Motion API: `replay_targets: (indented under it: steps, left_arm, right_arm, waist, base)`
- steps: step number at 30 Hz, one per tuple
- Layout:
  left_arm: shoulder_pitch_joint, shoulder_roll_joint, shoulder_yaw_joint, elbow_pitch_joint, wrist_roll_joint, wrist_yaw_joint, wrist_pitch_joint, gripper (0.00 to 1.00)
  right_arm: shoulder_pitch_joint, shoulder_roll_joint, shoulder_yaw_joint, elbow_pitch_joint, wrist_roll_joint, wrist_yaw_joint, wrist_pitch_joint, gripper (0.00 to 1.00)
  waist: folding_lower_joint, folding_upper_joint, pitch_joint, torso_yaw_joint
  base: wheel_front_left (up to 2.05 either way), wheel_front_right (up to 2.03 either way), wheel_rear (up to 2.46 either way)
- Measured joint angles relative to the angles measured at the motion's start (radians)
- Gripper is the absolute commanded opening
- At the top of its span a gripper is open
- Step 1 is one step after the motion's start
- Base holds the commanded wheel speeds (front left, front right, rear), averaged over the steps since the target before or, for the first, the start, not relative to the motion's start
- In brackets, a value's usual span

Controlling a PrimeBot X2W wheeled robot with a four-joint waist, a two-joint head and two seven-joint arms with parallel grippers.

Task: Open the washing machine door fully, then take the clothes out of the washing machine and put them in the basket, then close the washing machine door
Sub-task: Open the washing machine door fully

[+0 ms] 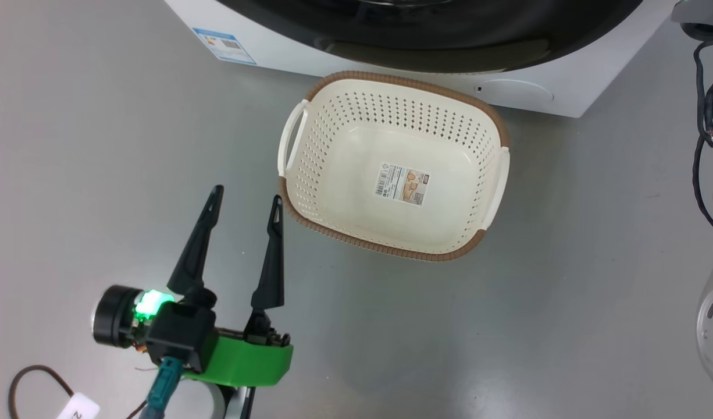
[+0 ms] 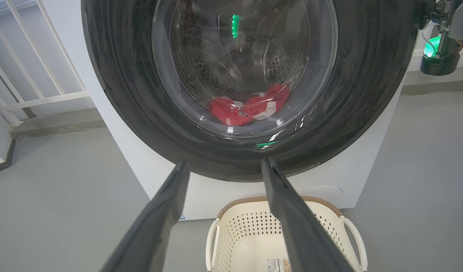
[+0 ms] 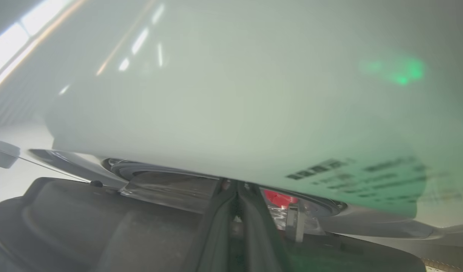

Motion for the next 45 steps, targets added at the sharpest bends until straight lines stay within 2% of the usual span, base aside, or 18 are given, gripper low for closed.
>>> replay_targets:
  steps: [9,27,35,45]
  left_arm:
    - [0.000,0.001,0.010,0.002,0.000,0.000,-0.001,1.00]
    - [0.000,0.014,0.027,0.001,-0.003,0.009,-0.004,1.00]
    - [0.002,0.025,0.031,-0.003,-0.007,0.011,-0.004,1.00]
    - [0.009,0.035,0.035,-0.006,-0.021,0.019,-0.003,1.00]
  right_arm:
    - [0.036,0.028,0.000,-0.077,0.035,0.000,0.075,0.00]
    - [0.194,0.105,-0.003,-0.259,0.026,0.000,0.201,0.00]
    - [0.261,0.111,-0.010,-0.321,0.046,0.000,0.236,0.00]
    - [0.343,0.108,0.058,-0.361,0.116,0.000,0.232,0.00]
  waist:
    - [-0.0001,0.0000,-0.003,-0.021]
    - [0.0000,0.0000,-0.038,-0.061]
    - [0.0000,-0.0001,-0.067,-0.074]
    - [0.0000,0.0000,-0.105,-0.077]
  base:
    - [0.00,0.00,0.00]
    - [0.00,0.00,0.00]
    - [0.00,0.00,0.00]
    - [0.00,0.00,0.00]
